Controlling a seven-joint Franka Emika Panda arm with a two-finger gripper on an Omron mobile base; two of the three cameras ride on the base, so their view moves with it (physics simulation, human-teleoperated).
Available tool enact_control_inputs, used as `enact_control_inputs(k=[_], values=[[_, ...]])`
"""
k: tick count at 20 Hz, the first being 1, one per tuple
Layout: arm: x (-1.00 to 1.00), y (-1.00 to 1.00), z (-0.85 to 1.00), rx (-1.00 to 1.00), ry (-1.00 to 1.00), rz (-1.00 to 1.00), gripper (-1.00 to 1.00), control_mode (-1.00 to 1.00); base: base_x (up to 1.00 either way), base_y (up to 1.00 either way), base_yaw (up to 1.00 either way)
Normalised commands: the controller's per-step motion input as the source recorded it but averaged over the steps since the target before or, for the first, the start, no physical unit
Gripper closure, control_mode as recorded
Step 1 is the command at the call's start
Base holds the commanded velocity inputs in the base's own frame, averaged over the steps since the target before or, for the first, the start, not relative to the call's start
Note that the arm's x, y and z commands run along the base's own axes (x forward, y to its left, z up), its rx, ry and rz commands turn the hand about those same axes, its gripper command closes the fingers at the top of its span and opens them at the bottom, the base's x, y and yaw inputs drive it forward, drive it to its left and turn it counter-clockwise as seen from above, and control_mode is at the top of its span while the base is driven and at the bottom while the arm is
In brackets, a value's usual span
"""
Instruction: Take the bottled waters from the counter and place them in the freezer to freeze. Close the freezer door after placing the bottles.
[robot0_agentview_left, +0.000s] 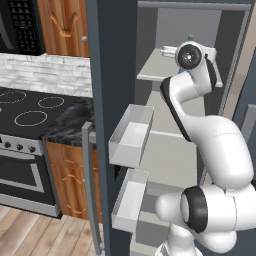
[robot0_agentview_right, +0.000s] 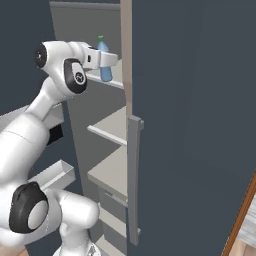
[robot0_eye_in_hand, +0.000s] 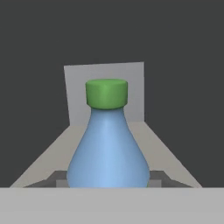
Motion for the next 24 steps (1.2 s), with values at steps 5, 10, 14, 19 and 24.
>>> enact_control_inputs(k=[5,10,14,19,24], values=[[0.31,0.0,0.0,0.01,0.02,0.0,1.0,-1.0,0.0,0.0,0.0],[0.31,-0.05,0.0,0.0,0.0,0.0,1.0,-1.0,0.0,0.0,0.0],[0.28,-0.12,-0.01,0.0,0.0,0.0,1.0,-1.0,0.0,0.0,0.0],[0.32,-0.21,-0.05,0.0,0.0,0.0,1.0,-1.0,0.0,0.0,0.0],[0.34,-0.23,-0.09,0.0,0.0,0.0,1.0,-1.0,0.0,0.0,0.0]])
